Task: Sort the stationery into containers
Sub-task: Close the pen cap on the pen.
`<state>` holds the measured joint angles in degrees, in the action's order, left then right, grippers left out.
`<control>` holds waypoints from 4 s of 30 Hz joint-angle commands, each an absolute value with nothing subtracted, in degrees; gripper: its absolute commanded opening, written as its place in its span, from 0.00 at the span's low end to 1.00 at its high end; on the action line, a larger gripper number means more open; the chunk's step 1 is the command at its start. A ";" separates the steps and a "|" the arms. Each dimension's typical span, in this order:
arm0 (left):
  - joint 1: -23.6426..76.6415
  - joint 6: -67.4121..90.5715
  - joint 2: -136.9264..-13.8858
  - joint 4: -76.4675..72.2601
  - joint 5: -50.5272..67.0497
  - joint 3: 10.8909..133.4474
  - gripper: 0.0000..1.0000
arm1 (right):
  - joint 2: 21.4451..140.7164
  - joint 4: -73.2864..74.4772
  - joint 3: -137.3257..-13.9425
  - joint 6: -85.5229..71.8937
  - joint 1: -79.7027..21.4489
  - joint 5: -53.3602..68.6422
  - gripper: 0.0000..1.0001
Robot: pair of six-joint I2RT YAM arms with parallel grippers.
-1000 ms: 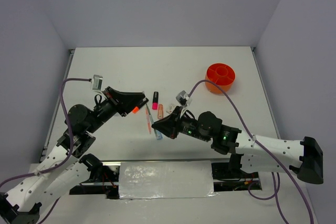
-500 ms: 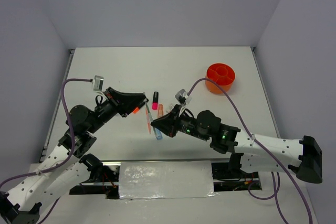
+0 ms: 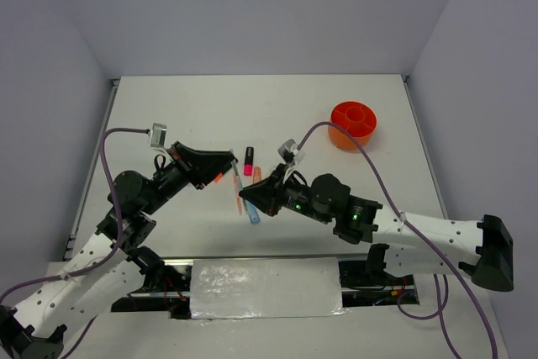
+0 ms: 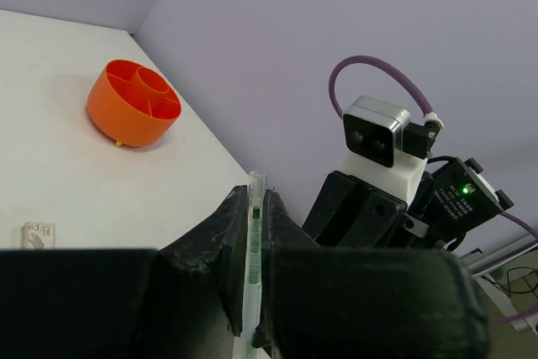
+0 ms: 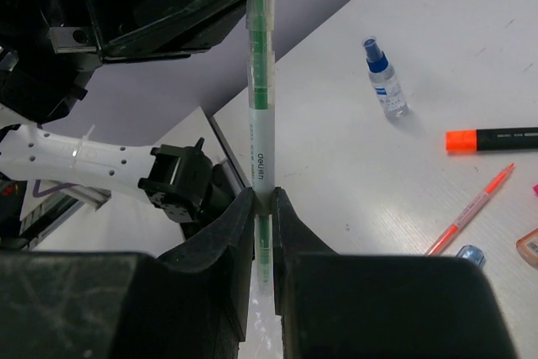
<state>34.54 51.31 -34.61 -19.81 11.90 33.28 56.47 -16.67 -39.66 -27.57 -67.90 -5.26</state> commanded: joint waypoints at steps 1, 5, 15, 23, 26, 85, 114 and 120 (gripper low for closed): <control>34.80 52.03 -33.93 -23.38 13.10 32.61 0.04 | 57.22 -19.86 -43.77 -26.89 -68.20 -7.64 0.00; 34.80 51.59 -34.01 -22.94 13.27 32.70 0.05 | 57.74 -20.48 -44.91 -27.33 -68.29 -10.01 0.00; 34.80 44.30 -33.84 -15.83 14.94 34.63 0.12 | 55.81 -20.74 -46.76 -28.04 -68.29 -12.14 0.00; 34.80 44.30 -34.54 -16.17 16.79 36.20 0.45 | 59.32 -19.96 -49.91 -24.70 -68.73 -1.66 0.00; 34.80 43.95 -35.16 -15.38 16.79 37.61 0.37 | 59.59 -18.37 -49.92 -24.43 -69.17 -2.02 0.00; 34.80 40.78 -38.93 -10.28 18.89 47.55 0.19 | 62.84 -13.88 -52.21 -21.09 -69.17 -4.13 0.00; 38.76 38.15 -37.79 -4.77 14.51 40.31 0.00 | 79.55 -3.50 -83.12 -12.31 -54.84 13.09 0.00; 38.67 32.26 -41.73 6.68 8.79 55.79 0.37 | 75.50 -14.67 -65.40 -13.27 -54.84 15.82 0.00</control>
<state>36.84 34.54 -39.68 -3.09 2.20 49.08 77.30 2.94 -69.06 -12.53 -56.69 18.11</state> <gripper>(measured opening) 0.315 0.187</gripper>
